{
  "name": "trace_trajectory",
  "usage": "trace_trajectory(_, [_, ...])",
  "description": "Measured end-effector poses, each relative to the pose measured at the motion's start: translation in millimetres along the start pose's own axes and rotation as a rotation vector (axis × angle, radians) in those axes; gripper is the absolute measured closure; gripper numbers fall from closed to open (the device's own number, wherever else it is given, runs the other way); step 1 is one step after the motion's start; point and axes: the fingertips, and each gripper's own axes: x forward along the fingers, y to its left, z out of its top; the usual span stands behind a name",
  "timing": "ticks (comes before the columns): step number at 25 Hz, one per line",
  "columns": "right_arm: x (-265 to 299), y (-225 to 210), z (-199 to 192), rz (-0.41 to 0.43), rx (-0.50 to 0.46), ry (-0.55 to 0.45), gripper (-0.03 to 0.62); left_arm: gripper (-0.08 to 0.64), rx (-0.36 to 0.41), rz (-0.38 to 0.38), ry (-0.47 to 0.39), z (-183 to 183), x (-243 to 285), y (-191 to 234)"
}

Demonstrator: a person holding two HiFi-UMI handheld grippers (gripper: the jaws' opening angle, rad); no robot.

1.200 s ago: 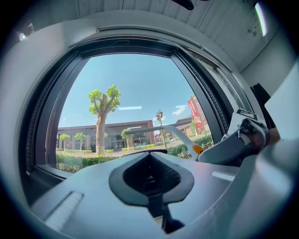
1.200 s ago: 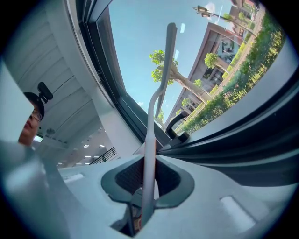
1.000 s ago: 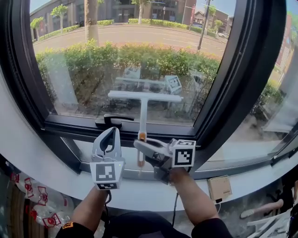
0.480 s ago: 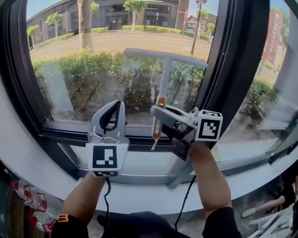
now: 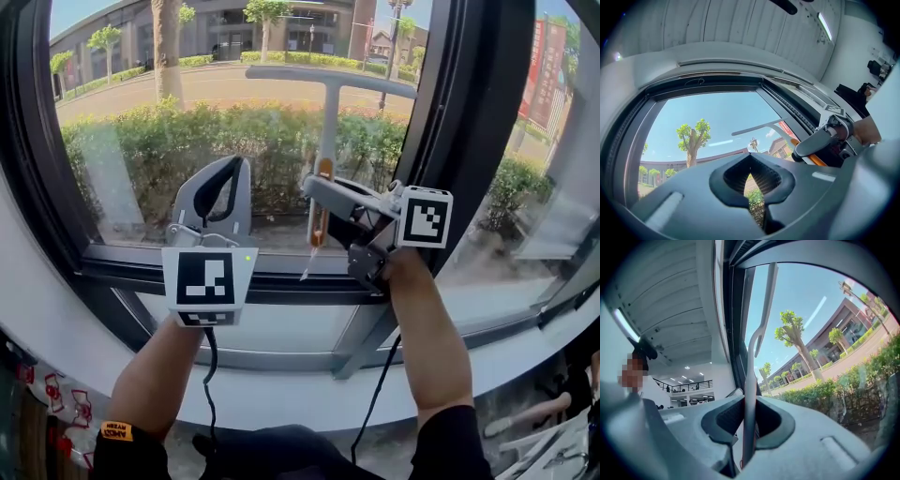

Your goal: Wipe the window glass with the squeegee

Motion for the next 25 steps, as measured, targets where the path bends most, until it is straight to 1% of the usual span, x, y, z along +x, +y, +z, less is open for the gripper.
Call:
trace_trajectory(3, [-3,-6,-5,-0.007,0.02,-0.001,0.543,0.541,-0.002,-0.002,0.001,1,1,-1])
trace_trajectory(6, [-7,-9,-15,-0.006,0.043,0.0,0.543,0.541,-0.008,-0.01,0.014,-7,-1,-6])
trace_trajectory(10, [-12,-15,-43,0.0,0.098,-0.003,0.545,0.541,-0.033,-0.024,0.044,-27,-7,-14])
trace_trajectory(13, [-19,-22,-79,-0.002,0.158,0.005,0.543,0.541,-0.062,-0.037,0.087,-53,-20,-26])
trace_trajectory(19, [-48,-43,-175,-0.057,0.316,0.046,0.54,0.541,-0.137,-0.061,0.226,-127,-67,-57])
trace_trajectory(23, [-69,-55,-226,-0.093,0.412,0.051,0.535,0.541,-0.167,-0.054,0.293,-160,-93,-66])
trace_trajectory(25, [-76,-59,-245,-0.114,0.437,0.06,0.535,0.541,-0.176,-0.049,0.319,-173,-102,-68])
